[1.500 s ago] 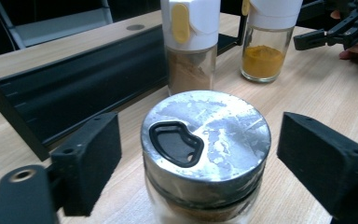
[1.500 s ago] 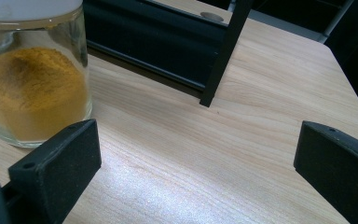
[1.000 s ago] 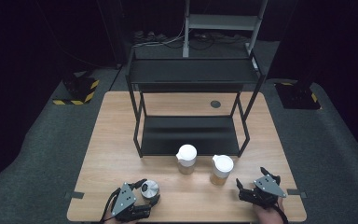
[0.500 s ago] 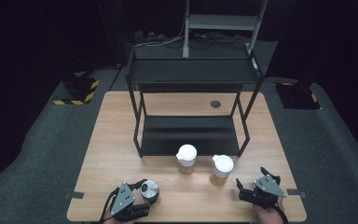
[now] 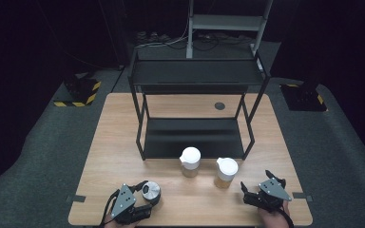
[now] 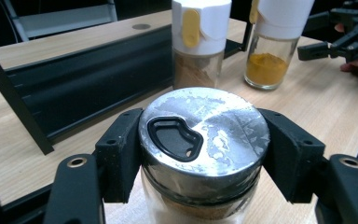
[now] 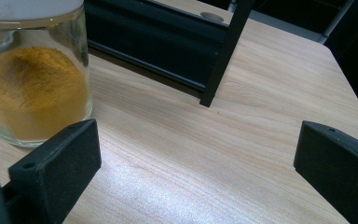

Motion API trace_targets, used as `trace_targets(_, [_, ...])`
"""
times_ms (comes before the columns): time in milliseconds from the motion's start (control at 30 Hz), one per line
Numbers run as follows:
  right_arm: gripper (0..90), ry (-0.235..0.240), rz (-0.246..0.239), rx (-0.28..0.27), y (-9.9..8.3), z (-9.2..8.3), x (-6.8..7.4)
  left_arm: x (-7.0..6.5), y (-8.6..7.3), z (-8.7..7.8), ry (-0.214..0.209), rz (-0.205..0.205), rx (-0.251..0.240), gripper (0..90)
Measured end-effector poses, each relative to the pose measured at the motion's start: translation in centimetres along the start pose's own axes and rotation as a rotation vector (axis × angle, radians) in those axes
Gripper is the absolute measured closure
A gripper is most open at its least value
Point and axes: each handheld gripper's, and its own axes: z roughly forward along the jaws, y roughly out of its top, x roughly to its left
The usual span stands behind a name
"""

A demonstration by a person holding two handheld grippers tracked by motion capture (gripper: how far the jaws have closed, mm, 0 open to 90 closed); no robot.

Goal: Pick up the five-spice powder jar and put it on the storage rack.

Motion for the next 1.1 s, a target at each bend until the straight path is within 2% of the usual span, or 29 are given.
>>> trace_targets(167, [0.0, 0.004, -0.002, 0.001, 0.0, 0.0, -0.1, -0.2, 0.6, 0.3, 0.04, -0.005, -0.012, 35.0])
trace_targets(233, [0.1, 0.005, 0.002, 0.002, 0.0, 0.0, -0.1, -0.1, 0.8, 0.6, 0.045, -0.018, -0.018, 34.9])
trace_targets(400, [0.1, 0.004, 0.001, 0.002, 0.0, 0.0, -0.1, 0.1, 1.3, 1.2, 0.062, -0.007, -0.017, 35.0])
trace_targets(433, [0.0, 0.004, 0.0, 0.002, 0.0, 0.0, -0.1, 0.2, 1.5, 1.4, 0.07, -0.021, -0.024, 35.0])
trace_targets(533, [0.1, 0.004, 0.002, 0.0, 0.0, 0.0, -0.1, 0.4, 2.0, 1.8, 0.083, -0.019, -0.029, 35.0])
trace_targets(867, [0.0, 0.005, 0.004, 0.001, 0.0, 0.0, -0.2, 1.0, 4.1, 3.1, 0.111, 0.001, -0.037, 35.0])
trace_targets(1100, [0.0, 0.009, 0.006, -0.001, 0.0, 0.0, -0.2, 1.4, 5.2, 4.2, 0.126, -0.003, -0.041, 35.0])
